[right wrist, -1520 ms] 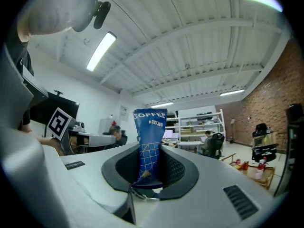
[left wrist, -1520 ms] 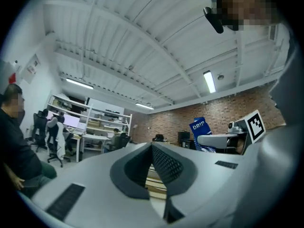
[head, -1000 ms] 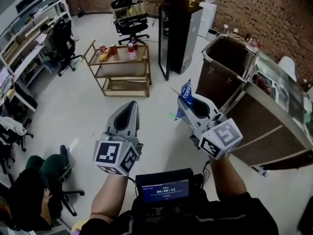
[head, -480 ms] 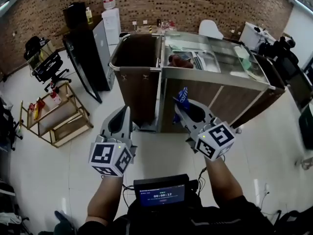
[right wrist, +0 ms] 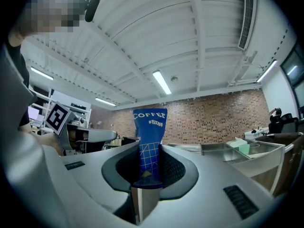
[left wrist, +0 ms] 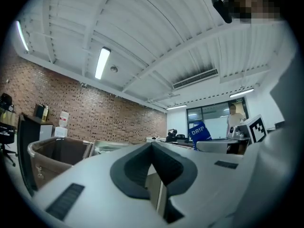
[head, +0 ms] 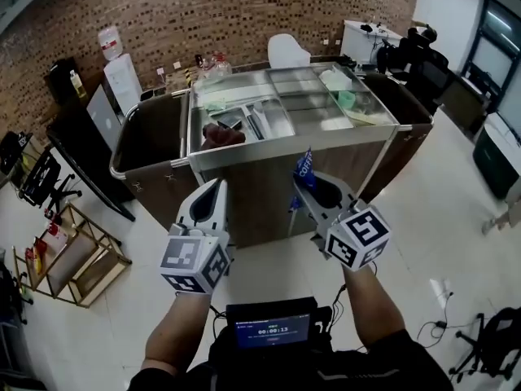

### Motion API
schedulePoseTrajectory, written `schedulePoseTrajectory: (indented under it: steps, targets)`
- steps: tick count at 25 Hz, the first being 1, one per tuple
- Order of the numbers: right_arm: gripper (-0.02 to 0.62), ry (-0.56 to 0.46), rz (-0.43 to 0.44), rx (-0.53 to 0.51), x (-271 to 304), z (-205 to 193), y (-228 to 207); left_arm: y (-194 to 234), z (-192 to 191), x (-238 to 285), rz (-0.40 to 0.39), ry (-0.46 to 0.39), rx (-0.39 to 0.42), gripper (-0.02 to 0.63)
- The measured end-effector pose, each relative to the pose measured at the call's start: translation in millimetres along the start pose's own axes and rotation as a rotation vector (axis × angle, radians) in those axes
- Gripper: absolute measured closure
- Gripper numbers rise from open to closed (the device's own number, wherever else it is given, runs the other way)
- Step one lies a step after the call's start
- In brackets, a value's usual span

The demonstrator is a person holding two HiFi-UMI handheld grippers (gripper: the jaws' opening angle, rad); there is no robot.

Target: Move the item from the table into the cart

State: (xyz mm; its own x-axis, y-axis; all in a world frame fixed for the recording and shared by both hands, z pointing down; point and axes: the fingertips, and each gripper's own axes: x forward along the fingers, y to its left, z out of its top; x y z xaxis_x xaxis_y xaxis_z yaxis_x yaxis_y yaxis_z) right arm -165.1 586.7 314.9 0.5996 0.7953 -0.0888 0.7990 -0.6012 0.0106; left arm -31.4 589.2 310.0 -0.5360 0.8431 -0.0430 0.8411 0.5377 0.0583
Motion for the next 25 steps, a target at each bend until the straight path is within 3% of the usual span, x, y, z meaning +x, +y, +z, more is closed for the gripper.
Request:
schedulePoseTrajectory:
  steps: [5, 13, 19, 25]
  targets:
    - [0.541, -0.006, -0.075, -0.016, 27.9, 2.7, -63.7, 5.9, 10.6, 80.0, -0.079, -0.023, -0.002, 0.601]
    - [0.541, -0.013, -0.155, -0.043, 117.1, 27.9, -158.3, 49.3, 29.5, 213.7, -0.187, 0.0, 0.008, 0.601]
    - [0.541, 0.024, -0.117, -0.079, 171.5, 56.6, -242.9, 51.4, 59.2, 321.2, -0.201, 0.001, 0.011, 0.601]
    - [0.541, 0.033, -0.041, -0.095, 202.8, 95.7, -345.2, 30.3, 85.4, 430.2, -0.128, 0.009, 0.026, 0.601]
